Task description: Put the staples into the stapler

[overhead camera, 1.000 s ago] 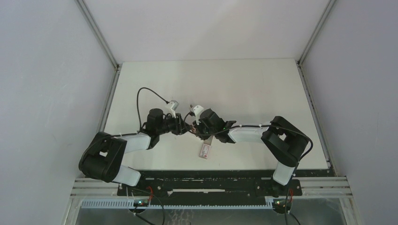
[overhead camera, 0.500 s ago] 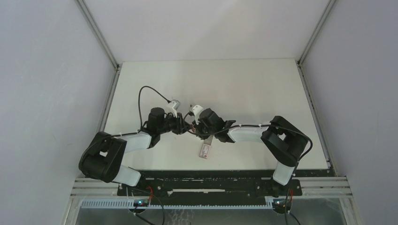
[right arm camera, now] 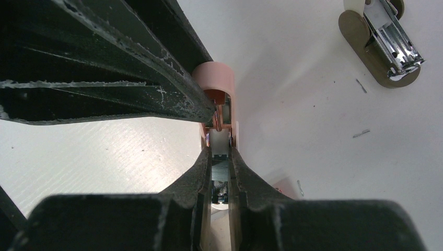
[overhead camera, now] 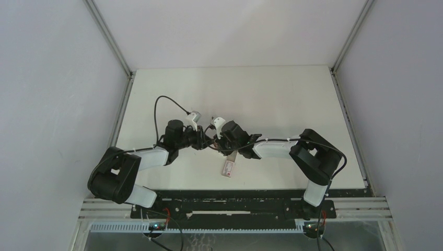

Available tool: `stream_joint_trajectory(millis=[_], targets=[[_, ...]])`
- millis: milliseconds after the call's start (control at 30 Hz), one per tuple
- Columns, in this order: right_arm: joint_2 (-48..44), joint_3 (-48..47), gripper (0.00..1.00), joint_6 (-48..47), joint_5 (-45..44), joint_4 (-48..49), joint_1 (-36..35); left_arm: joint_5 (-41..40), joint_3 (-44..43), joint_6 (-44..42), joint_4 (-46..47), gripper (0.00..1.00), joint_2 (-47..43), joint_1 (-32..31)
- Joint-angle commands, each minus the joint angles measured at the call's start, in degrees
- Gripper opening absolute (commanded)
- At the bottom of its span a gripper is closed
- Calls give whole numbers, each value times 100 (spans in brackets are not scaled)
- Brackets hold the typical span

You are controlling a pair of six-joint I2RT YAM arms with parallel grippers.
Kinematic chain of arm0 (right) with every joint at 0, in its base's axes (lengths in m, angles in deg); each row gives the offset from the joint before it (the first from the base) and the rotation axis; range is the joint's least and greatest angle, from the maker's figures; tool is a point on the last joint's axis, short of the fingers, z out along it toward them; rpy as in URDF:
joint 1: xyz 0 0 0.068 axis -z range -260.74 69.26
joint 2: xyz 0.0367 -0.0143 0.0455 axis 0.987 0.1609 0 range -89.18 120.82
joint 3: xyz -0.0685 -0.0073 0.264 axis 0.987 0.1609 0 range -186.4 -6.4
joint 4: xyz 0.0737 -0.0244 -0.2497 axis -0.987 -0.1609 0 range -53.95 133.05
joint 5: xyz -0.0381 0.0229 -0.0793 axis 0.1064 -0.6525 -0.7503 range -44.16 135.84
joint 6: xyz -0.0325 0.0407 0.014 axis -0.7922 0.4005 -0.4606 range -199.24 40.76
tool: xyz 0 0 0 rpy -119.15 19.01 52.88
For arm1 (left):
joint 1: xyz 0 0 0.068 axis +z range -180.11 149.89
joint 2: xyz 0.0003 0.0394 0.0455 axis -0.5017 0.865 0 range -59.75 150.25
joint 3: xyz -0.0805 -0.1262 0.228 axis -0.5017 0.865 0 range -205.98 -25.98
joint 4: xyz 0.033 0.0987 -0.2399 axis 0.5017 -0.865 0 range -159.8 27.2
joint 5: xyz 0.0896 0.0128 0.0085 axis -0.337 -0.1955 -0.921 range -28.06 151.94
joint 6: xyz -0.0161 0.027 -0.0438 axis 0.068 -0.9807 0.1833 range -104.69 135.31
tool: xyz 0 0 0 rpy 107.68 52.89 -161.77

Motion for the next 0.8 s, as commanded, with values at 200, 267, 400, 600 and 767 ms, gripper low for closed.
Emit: stream_joint_trajectory(millis=[200, 267, 400, 600, 767], targets=[[-20, 11, 5, 132, -27, 3, -11, -97, -304, -195, -50, 19, -46, -48], [-51, 46, 5, 147, -47, 11, -10, -105, -308, -196, -52, 19, -43, -48], [-106, 108, 4, 177, -57, -3, -2, -132, -308, -203, -77, 18, -52, -48], [-203, 302, 5, 268, -93, 19, -2, -124, -309, -203, -77, 16, -63, -47], [-274, 441, 4, 309, -124, 36, -2, -124, -303, -209, -74, 16, -66, -48]])
